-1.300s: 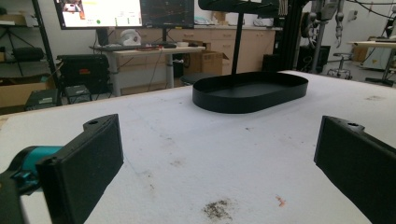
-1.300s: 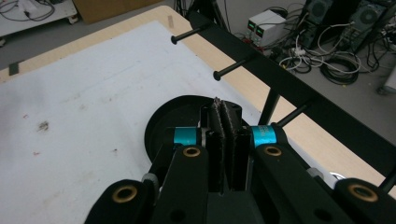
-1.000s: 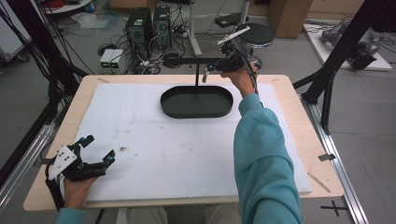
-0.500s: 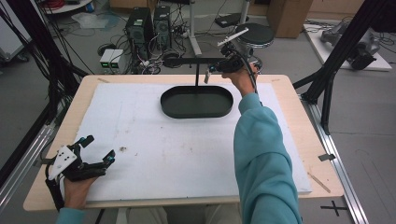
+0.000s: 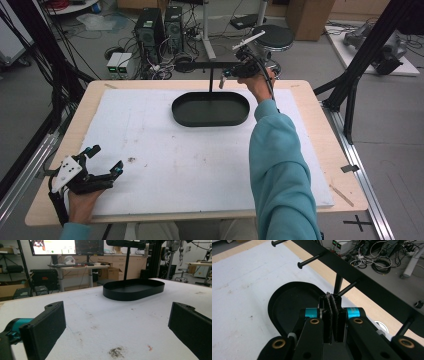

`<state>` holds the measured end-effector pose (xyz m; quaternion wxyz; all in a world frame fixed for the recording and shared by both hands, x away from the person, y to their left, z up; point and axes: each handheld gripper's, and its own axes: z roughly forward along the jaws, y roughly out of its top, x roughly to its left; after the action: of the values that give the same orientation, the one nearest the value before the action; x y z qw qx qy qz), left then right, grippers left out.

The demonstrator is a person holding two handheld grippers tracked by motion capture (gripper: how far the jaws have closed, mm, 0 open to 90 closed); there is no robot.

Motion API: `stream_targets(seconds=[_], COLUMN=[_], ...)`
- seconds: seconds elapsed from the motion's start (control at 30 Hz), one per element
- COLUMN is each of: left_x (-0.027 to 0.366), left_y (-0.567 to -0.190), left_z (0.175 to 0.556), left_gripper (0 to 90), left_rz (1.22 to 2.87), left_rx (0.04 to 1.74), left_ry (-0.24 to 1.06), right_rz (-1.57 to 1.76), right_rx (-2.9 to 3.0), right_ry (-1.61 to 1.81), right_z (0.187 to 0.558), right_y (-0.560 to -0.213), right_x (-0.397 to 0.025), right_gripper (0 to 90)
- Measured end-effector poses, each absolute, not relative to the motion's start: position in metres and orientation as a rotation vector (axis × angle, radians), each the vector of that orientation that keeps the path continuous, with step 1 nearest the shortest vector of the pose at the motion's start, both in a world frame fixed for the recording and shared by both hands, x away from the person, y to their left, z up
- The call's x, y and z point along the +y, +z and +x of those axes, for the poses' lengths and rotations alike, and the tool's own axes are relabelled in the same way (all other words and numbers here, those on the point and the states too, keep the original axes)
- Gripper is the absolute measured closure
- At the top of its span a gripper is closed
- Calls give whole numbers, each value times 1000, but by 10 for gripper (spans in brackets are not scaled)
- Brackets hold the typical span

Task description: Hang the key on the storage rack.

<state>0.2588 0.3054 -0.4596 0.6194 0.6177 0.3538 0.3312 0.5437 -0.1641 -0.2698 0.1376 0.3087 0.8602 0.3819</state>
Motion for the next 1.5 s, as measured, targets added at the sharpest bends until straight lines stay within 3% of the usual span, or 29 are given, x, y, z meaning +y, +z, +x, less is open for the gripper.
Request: stream_targets(seconds=[1.03,1.23,1.33,1.37,1.4,1.43,1.5], left_x=[306,306,306,306,306,306,306], left_y=[-459,-459,-460,-460,-460,-459,-460], left_z=[259,259,259,259,259,259,259], left_gripper=[17,17,17,17,17,17,17], left_rz=[1422,1423,1420,1419,1421,1423,1420], left_rx=[816,816,816,816,816,817,819], left_ry=[758,759,758,758,760,759,758], right_rz=[860,859,858,838,838,853,884], right_rx=[2406,2376,2352,2326,2326,2311,2207], right_ry=[1084,1101,1136,1171,1171,1183,1151], right_z=[556,556,553,552,552,549,540], right_y=[-279,-277,-274,-271,-271,-269,-263], right_x=[-166,-169,-171,-172,-172,-172,-169], right_gripper=[893,842,742,633,633,518,85])
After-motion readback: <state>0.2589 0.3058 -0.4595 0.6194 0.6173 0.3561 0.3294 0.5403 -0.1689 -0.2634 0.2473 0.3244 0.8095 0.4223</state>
